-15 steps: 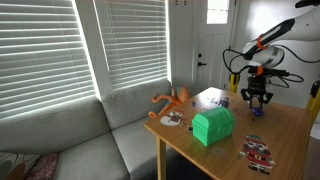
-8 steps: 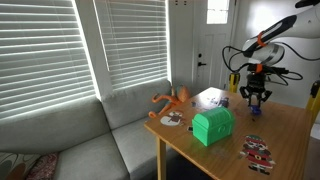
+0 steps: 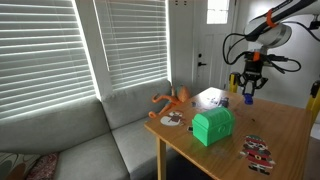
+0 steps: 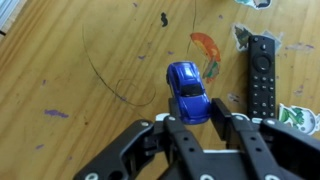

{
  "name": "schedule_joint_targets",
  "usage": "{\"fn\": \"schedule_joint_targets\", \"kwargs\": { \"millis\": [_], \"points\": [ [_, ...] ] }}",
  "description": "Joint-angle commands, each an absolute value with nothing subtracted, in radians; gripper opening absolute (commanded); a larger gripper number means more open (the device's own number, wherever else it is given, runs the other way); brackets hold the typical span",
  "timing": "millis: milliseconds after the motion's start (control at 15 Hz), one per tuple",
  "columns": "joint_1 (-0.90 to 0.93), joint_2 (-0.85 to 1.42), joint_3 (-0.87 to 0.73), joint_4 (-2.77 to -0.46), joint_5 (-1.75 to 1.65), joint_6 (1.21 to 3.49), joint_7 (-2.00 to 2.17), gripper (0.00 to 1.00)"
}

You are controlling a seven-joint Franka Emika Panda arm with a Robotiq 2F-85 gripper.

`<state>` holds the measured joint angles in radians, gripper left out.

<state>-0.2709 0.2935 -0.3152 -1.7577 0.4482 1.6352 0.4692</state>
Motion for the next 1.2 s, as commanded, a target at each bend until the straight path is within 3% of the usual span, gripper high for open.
{"fn": "schedule_joint_targets", "kwargs": {
  "millis": [0,400,1133],
  "points": [
    [-0.203,0.168,-0.304,-1.905,0.312,1.848,0.551,0.12],
    [-0.147,0.092,-0.278,-2.075,0.089,2.2,0.678,0.12],
    [-0.154,-0.039,-0.227,-2.299,-0.177,2.562,0.837,0.12]
  ]
}}
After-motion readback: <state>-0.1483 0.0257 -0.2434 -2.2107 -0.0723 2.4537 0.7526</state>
